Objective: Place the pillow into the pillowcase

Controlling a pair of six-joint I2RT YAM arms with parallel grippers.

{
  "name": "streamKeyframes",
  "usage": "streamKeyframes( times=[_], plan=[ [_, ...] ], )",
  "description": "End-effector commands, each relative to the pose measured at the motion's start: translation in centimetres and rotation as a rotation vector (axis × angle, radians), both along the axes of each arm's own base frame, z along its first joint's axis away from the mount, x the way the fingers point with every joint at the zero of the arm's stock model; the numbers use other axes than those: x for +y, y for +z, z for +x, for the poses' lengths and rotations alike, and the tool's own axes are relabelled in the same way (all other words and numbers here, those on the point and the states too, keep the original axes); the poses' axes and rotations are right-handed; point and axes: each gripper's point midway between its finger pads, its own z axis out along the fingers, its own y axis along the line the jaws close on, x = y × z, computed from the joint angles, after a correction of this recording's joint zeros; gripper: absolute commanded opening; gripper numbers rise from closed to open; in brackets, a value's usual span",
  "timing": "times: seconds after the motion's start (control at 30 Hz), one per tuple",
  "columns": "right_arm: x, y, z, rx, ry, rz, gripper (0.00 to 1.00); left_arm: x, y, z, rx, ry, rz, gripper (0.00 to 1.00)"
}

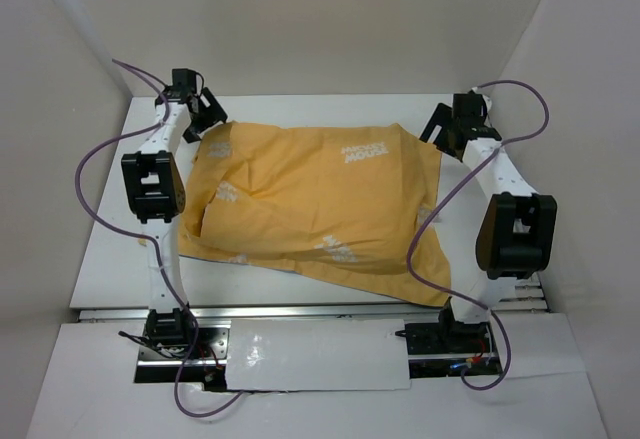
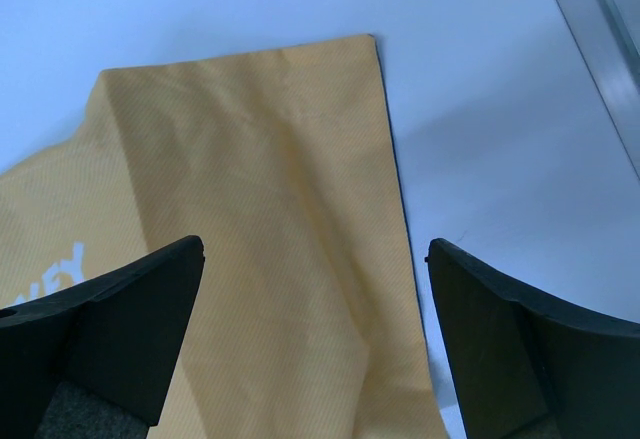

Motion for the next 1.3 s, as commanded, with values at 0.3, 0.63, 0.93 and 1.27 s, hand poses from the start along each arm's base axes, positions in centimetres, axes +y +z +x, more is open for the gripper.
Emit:
streamKeyframes(
  times=[0.3, 0.63, 0.93, 1.27],
  plan=[
    [-2.3, -3.3, 4.8, 0.034, -0.127, 0.024, 1.00, -4.3, -2.2, 3.5, -0.149, -0.190, -0.080, 0.03],
    [-4.0, -9.0, 8.7, 0.098, -0.329, 0.091, 1.00, -2.3, 1.4, 1.3, -0.204, -0.173, -0.011, 0.00],
    [-2.1, -13.6, 10.1, 0.215, -0.310, 0.048, 1.00, -1.4, 2.9, 0.7, -0.227, -0.193, 0.001, 0.00],
    [0.9, -14.4, 6.2, 0.296, -0.248, 0.030, 0.60, -1.2, 5.6, 0.4, -0.275, -0.202, 0.032, 0.00]
  ],
)
